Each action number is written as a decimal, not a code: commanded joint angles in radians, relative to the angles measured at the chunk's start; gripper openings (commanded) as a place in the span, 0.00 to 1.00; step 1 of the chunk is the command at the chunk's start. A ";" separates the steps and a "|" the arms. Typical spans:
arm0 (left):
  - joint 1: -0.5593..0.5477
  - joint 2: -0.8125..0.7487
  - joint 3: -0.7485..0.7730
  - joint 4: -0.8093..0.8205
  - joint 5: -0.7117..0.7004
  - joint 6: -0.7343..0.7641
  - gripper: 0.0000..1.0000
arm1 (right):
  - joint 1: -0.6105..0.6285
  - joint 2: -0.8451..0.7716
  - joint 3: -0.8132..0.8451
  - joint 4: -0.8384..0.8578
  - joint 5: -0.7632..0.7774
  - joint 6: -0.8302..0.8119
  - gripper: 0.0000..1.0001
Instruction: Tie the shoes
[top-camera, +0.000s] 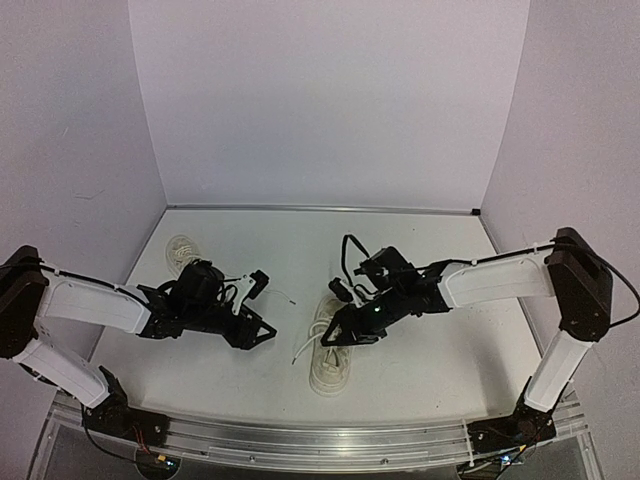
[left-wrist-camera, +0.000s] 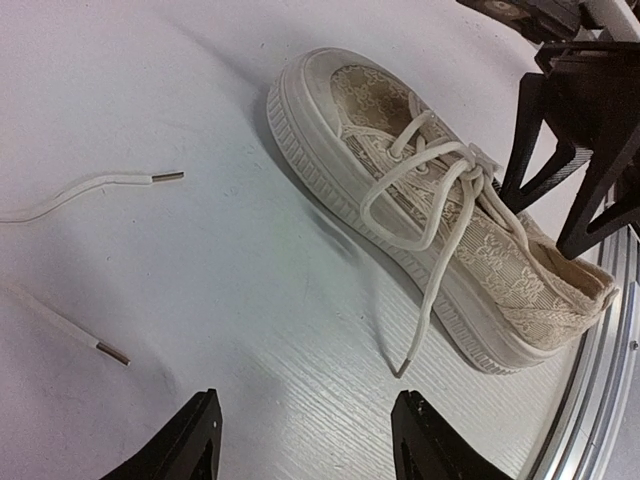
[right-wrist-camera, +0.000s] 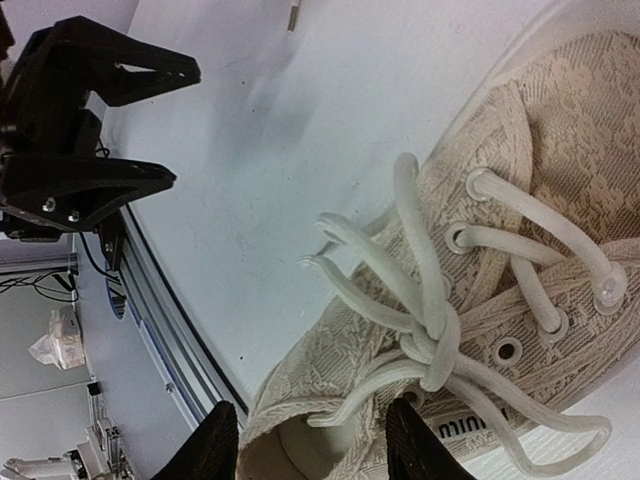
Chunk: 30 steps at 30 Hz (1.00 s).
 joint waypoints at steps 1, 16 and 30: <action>0.002 -0.009 0.001 0.043 -0.019 0.003 0.60 | 0.009 0.017 0.049 0.003 -0.002 -0.005 0.48; 0.003 0.019 -0.015 0.067 -0.001 0.004 0.60 | 0.009 0.092 0.109 0.051 -0.052 0.018 0.48; 0.003 0.042 -0.020 0.104 0.028 -0.011 0.59 | 0.009 0.044 0.129 0.078 -0.028 0.040 0.53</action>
